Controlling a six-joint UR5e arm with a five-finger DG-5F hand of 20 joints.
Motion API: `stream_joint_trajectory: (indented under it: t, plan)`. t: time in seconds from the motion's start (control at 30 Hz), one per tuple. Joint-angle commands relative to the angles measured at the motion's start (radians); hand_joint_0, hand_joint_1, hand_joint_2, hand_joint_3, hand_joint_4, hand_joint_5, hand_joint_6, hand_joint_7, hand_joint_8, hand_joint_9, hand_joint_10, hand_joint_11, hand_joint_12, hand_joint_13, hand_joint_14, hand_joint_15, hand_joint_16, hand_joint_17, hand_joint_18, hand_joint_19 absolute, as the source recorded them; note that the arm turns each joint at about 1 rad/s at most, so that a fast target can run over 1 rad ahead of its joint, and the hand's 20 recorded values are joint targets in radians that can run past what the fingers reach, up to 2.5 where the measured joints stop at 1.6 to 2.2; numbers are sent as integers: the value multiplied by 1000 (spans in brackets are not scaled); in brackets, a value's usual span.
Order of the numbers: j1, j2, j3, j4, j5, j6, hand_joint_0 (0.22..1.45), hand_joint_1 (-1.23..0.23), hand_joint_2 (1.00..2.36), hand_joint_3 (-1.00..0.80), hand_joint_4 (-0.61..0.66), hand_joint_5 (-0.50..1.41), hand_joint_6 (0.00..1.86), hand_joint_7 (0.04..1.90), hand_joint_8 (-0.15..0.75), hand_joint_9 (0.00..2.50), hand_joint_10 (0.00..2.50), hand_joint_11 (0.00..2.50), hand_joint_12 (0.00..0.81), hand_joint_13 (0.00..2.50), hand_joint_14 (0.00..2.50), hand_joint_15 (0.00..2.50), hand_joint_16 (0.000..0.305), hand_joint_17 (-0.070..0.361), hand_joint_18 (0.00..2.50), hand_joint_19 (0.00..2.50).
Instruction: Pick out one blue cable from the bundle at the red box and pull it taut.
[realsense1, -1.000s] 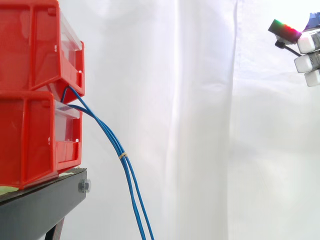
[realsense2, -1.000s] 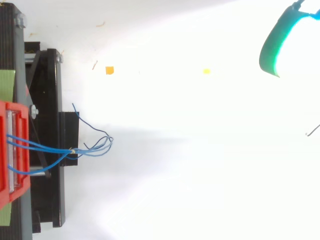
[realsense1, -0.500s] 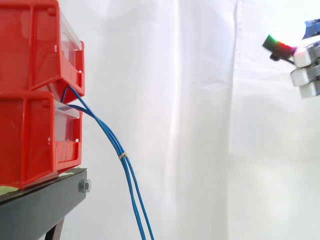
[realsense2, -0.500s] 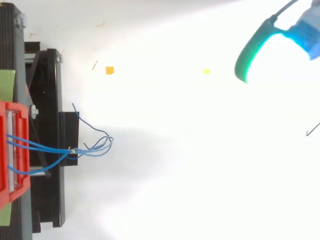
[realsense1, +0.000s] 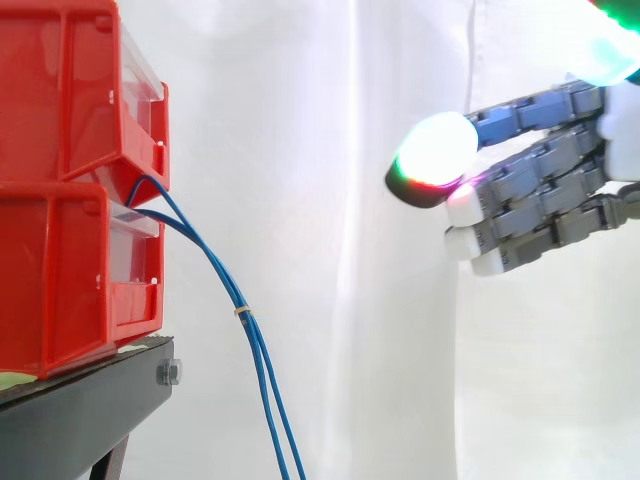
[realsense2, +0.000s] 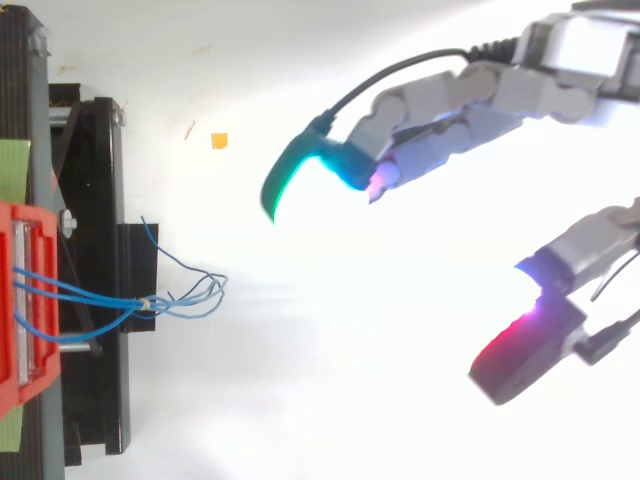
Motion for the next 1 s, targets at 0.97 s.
stream_joint_trajectory:
  t: [0.97]
  plan:
    - [35, -227, 57, 245, 100, -75, 548, -702, 1002, -462, 252, -168, 502, 768, 298, 716, 6, 198, 344, 646, 7, 199, 37, 83, 452, 264]
